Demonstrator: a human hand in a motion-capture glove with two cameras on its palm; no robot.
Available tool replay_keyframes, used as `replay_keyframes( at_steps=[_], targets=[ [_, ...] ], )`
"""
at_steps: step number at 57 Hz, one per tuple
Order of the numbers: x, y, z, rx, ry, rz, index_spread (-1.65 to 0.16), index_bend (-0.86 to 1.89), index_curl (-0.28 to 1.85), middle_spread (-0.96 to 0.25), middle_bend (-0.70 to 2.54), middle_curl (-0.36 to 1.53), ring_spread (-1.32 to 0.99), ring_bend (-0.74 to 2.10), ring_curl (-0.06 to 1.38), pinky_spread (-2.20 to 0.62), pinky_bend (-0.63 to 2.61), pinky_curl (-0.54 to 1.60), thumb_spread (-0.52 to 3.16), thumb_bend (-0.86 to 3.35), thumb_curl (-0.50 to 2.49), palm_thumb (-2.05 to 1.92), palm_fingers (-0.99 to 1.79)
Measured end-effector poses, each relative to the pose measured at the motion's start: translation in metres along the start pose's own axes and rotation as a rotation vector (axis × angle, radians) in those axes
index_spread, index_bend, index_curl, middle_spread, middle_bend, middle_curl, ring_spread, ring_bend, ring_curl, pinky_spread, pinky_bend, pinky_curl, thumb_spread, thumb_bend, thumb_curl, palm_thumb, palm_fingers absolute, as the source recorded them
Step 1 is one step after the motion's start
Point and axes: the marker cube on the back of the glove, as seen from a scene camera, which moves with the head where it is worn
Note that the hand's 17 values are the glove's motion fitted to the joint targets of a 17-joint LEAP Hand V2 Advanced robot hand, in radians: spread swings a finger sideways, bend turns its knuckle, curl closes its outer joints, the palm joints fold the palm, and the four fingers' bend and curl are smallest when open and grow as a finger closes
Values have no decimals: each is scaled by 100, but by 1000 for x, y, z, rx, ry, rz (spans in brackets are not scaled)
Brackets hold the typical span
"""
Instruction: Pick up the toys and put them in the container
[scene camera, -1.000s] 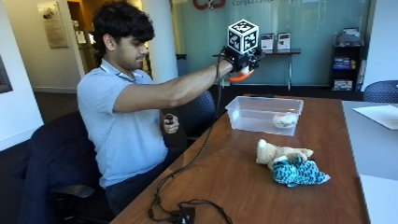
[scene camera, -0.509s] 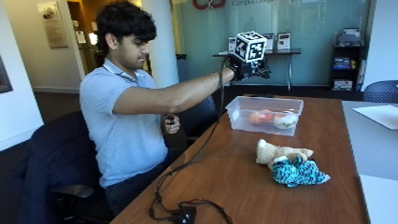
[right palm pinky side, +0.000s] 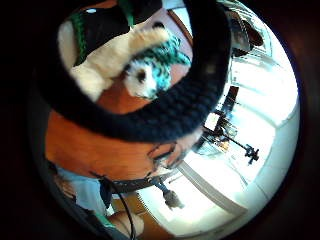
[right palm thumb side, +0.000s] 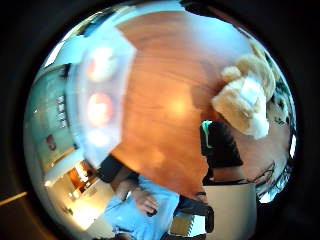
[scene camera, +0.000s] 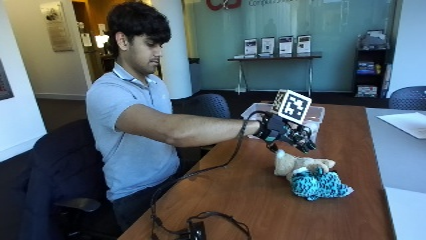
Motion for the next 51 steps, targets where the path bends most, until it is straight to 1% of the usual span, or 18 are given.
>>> replay_keyframes(
  at_steps=[9, 13, 17, 18, 20, 22, 23, 24, 26, 29, 32, 39, 46, 51],
  targets=[
    [3, -22, 32, -90, 197, 20, -31, 14, 25, 0, 13, 34, -1, 20, 24, -3, 108, 27, 154, 53, 27, 5, -22],
    [-2, -29, 39, -81, 236, 28, -31, 12, 25, 0, 12, 33, -1, 18, 24, -3, 108, 27, 158, 57, 29, 10, -23],
    [-8, -32, 44, -15, 227, -10, -31, 12, 24, 0, 8, 29, 0, 14, 22, -9, 126, 31, 160, 61, 32, 16, -15],
    [-9, -33, 45, 4, 220, -21, -31, 22, 27, 1, 5, 28, 1, 13, 22, -14, 134, 33, 161, 63, 33, 17, -4],
    [-16, -35, 46, 46, 208, -36, -32, 29, 29, 1, 5, 26, 1, 14, 21, -18, 139, 34, 161, 66, 35, 21, 2],
    [-21, -35, 45, 94, 216, -47, -32, 45, 33, 1, 6, 24, 1, 14, 20, -23, 142, 34, 162, 70, 37, 27, 17],
    [-22, -35, 44, 124, 225, -55, -32, 49, 34, 1, 7, 23, 1, 15, 20, -24, 142, 34, 161, 72, 39, 30, 21],
    [-24, -34, 42, 158, 232, -63, -32, 51, 34, 1, 8, 23, 1, 16, 20, -25, 142, 34, 161, 74, 40, 32, 22],
    [-27, -31, 38, 225, 240, -73, -31, 56, 38, 0, 14, 23, 0, 20, 21, -27, 140, 34, 158, 77, 43, 38, 32],
    [-29, -24, 31, 302, 231, -82, -29, 55, 39, -2, 20, 25, -1, 28, 23, -30, 135, 33, 155, 79, 46, 45, 46],
    [-36, -19, 21, 363, 210, -85, -28, 52, 40, -3, 23, 27, -3, 35, 25, -32, 130, 32, 152, 80, 49, 50, 56],
    [-42, 9, -30, 547, 85, -56, -26, 48, 43, -5, 23, 29, -6, 40, 28, -34, 125, 32, 146, 81, 55, 57, 59],
    [-43, 51, -98, 710, -153, -130, -25, 44, 45, -6, 21, 30, -8, 42, 29, -35, 121, 31, 141, 79, 59, 60, 63],
    [-42, 81, -144, 796, -291, -242, -25, 41, 46, -6, 19, 31, -9, 42, 30, -35, 119, 31, 138, 78, 61, 61, 64]
  ],
)
